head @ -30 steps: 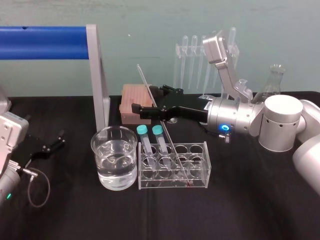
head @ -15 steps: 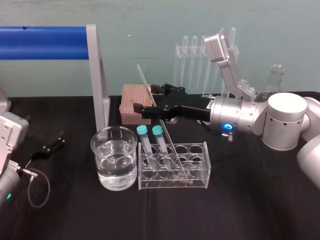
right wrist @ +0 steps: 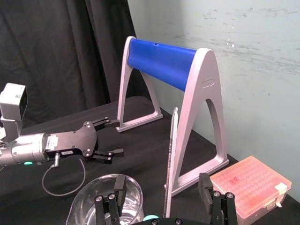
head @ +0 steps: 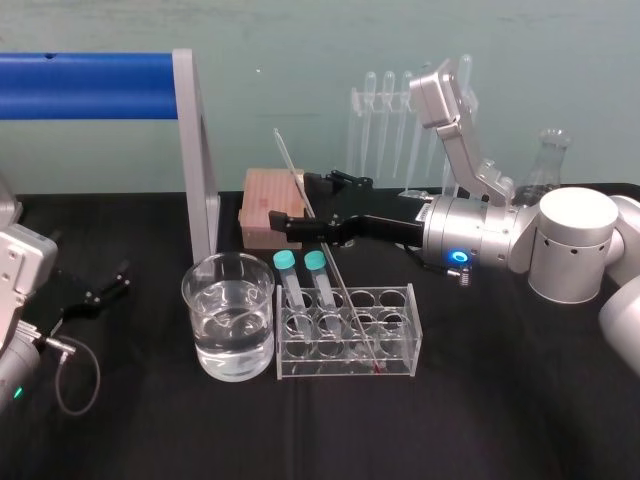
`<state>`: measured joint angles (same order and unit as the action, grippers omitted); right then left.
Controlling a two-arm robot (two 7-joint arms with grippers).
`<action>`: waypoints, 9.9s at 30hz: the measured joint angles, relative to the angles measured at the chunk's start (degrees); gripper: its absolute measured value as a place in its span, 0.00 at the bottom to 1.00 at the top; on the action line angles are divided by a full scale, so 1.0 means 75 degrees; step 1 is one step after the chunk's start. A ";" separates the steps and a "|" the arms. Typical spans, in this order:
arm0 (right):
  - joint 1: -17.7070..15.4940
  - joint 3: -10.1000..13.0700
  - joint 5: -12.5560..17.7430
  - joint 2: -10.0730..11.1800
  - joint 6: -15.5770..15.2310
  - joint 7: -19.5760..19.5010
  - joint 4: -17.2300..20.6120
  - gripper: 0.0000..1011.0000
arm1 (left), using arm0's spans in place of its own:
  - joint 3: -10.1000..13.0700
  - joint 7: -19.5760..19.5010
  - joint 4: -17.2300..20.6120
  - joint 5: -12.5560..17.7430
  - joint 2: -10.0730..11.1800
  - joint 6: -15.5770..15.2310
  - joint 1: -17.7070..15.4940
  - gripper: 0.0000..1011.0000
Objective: Hold the thermometer with one hand and immerse one end into the beaker, then reinsert it into the test tube rack.
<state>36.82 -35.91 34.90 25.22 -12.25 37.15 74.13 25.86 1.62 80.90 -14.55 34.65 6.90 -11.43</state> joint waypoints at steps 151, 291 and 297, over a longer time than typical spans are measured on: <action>0.0788 0.0298 0.0950 -0.2602 0.3664 0.3350 -0.3801 0.05 | 0.0000 0.0000 0.0000 0.0000 0.0000 0.0000 0.0000 1.00; 0.0476 0.0152 0.0805 -0.2375 0.3452 0.2972 -0.3182 0.05 | 0.0000 0.0000 0.0000 0.0000 0.0000 0.0000 0.0000 1.00; 0.0468 0.0149 0.0793 -0.2372 0.3448 0.2972 -0.3163 0.05 | 0.0000 0.0000 0.0000 0.0000 0.0000 0.0000 0.0000 1.00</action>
<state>40.34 -34.79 40.84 7.43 13.62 59.44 50.41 25.86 1.62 80.90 -14.55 34.65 6.90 -11.43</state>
